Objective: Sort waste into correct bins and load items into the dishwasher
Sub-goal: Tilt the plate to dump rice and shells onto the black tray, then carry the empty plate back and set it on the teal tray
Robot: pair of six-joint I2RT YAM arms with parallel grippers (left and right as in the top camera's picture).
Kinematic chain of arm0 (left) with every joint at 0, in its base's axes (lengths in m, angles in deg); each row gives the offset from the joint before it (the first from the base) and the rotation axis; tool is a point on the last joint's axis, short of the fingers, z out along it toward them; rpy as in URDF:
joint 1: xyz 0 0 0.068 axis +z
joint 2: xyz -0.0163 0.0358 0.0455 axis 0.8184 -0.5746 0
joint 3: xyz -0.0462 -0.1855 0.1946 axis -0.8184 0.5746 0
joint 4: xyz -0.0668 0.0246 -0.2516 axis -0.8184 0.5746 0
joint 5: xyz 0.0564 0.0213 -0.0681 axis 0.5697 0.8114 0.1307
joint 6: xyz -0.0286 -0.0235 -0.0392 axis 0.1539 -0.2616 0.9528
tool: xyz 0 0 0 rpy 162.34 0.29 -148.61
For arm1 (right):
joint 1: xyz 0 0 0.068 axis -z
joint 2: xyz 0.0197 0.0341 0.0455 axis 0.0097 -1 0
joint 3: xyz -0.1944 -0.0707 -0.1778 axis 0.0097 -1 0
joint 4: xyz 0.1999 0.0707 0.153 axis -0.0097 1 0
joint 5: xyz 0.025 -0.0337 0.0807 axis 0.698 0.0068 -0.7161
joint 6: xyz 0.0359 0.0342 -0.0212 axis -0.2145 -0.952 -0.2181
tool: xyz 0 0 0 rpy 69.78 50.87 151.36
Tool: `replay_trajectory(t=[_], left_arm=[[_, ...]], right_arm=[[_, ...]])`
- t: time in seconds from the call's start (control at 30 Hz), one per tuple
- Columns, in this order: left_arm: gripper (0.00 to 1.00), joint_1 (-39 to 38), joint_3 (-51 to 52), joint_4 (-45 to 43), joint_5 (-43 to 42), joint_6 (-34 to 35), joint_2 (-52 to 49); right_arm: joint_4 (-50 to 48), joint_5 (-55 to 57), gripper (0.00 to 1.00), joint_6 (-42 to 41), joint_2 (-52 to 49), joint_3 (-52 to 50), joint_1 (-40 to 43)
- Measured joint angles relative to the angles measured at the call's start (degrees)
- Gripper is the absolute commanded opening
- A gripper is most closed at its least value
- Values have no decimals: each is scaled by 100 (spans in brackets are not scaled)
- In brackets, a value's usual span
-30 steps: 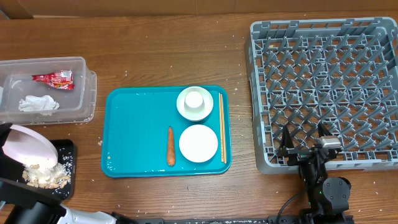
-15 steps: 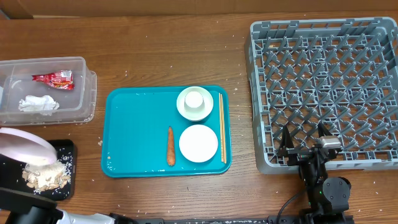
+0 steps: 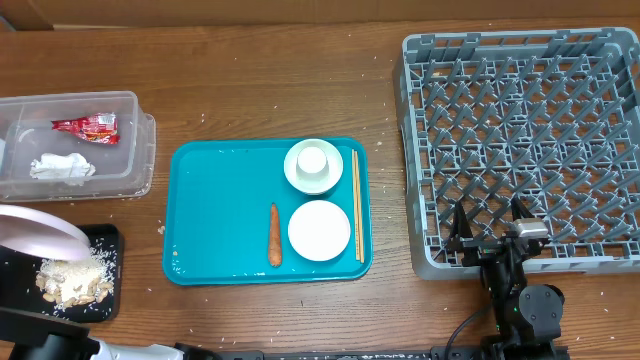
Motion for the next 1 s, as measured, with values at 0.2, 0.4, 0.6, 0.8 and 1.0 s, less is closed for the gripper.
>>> replay_trajectory(t=[0.2,0.4,0.6,0.8,1.0], left_arm=[[4,17,4,461,-702,-413,0],[4,11,4,1357,-966,-944,0],[4,-229,4,1744,-935,-1585,94],[4,-1357,4,2214,42,-2280,680],[4,-3169,4,2210,1071,-2544,1134]], right_arm=[[-2,0,100,-2,0,0,0],[0,2,100,0,0,0,0],[0,0,100,0,0,0,0],[2,2,100,-4,0,0,2],[0,2,100,-2,0,0,0]])
